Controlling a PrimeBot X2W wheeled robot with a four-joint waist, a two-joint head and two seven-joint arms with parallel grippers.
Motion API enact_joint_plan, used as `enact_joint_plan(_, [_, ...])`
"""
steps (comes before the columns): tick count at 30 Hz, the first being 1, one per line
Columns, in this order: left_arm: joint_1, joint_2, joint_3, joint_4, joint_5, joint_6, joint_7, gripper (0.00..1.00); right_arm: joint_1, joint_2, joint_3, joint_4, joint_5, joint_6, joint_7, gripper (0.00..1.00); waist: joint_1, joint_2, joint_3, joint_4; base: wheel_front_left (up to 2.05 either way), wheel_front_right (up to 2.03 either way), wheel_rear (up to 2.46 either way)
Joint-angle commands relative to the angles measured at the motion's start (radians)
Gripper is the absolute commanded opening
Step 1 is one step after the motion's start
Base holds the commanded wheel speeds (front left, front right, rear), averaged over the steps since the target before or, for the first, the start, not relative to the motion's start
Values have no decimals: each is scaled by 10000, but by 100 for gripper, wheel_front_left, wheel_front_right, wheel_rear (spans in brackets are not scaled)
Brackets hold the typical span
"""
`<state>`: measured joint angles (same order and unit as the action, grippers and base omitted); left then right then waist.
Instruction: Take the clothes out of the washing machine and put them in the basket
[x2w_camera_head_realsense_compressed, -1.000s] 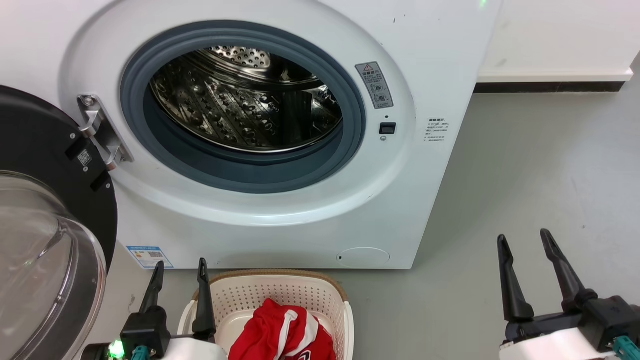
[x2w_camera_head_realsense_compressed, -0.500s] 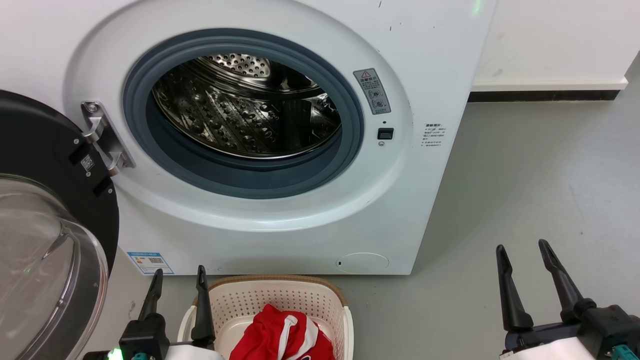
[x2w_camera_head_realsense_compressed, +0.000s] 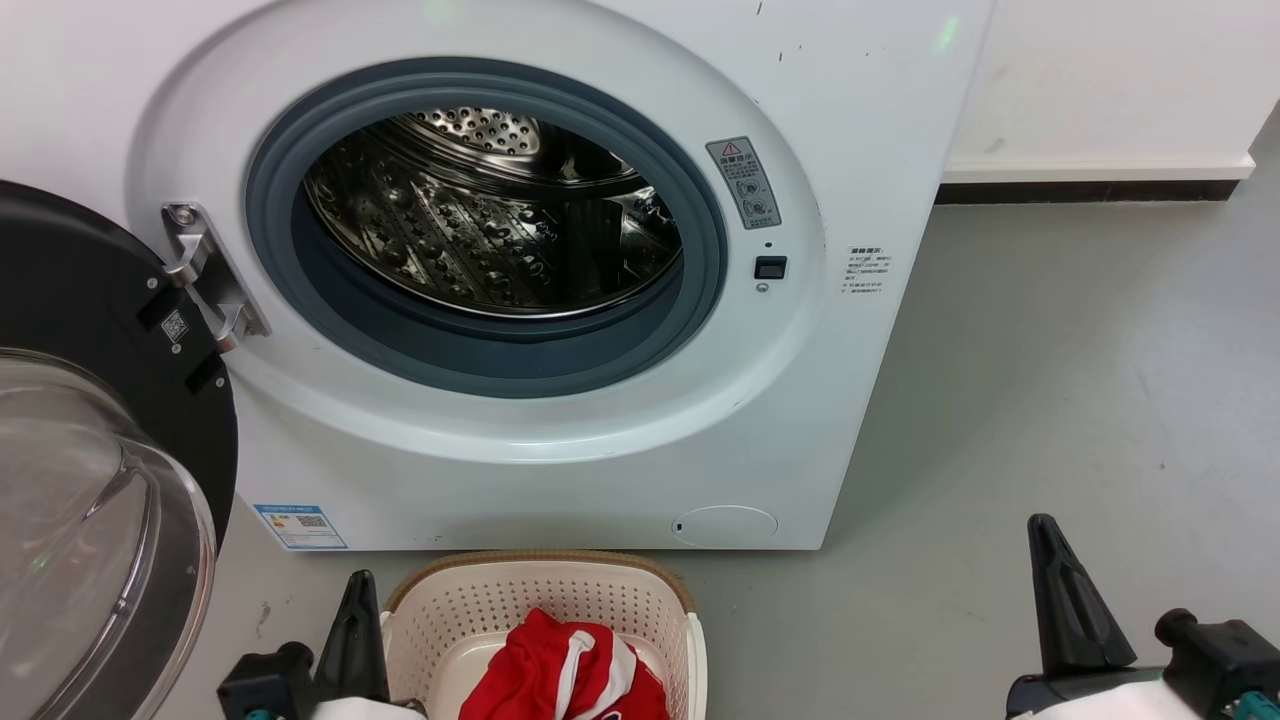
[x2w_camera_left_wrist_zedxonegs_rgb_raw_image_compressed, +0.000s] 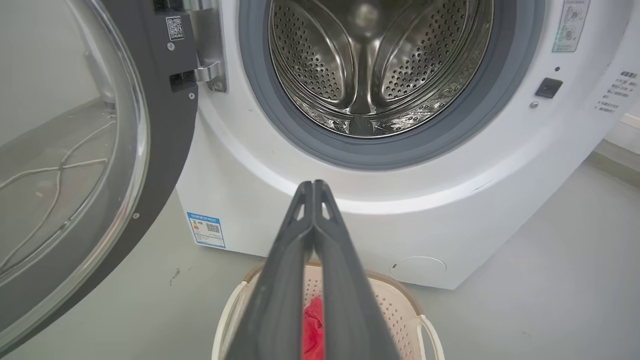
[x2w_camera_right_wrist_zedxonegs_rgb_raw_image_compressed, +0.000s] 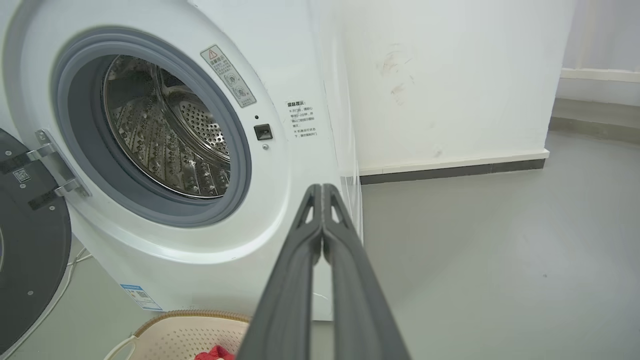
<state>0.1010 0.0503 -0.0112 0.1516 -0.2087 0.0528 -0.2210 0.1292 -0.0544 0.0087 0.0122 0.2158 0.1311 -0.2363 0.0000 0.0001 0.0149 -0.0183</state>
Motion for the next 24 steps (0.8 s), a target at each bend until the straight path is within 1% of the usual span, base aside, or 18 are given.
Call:
enact_joint_plan(1, [-269,4,83,-115,-456,-73,95,0,-257,-80,-3,-65,499,0,74,0,0,-1,-1,3,0,0,0])
enact_joint_plan(16, [-646,3,310,68,-3216,-435,741,0,-721,-227,-29,420,3422,-1,593,0,0,-1,-16,26,0,0,0])
enact_joint_plan(21, [-758,3,383,132,-4034,-543,939,0,-861,-259,-53,559,4279,-1,758,0,0,-1,-21,33,0,0,0])
enact_joint_plan(24, [-809,3,411,154,-4348,-582,1013,0,-902,-268,-64,611,4604,-2,821,0,0,-1,-23,36,0,0,0])
